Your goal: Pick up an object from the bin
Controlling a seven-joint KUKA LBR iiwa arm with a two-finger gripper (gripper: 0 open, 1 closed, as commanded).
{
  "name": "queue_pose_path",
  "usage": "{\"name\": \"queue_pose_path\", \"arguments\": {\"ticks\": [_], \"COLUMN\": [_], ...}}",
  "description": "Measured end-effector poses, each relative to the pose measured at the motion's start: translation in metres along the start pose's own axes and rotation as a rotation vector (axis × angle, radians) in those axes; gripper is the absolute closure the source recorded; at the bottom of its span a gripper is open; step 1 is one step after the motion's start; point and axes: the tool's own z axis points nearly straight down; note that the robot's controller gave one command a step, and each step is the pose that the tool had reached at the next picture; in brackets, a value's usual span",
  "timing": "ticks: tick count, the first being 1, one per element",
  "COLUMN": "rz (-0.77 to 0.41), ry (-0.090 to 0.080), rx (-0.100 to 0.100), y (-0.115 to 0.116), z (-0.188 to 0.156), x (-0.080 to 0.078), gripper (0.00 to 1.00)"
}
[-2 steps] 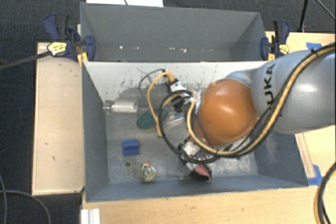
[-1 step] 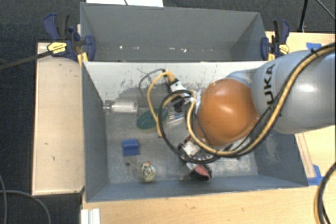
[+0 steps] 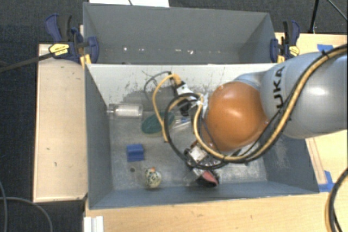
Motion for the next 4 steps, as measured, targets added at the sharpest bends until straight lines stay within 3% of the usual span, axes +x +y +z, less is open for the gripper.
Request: {"name": "queue_pose_path", "arguments": {"ticks": [4], "rz": [0.004], "ry": [0.000], "rx": [-0.001], "y": [0.0000], "z": [-0.0001], "x": [0.0001], "gripper": [1.00]}}
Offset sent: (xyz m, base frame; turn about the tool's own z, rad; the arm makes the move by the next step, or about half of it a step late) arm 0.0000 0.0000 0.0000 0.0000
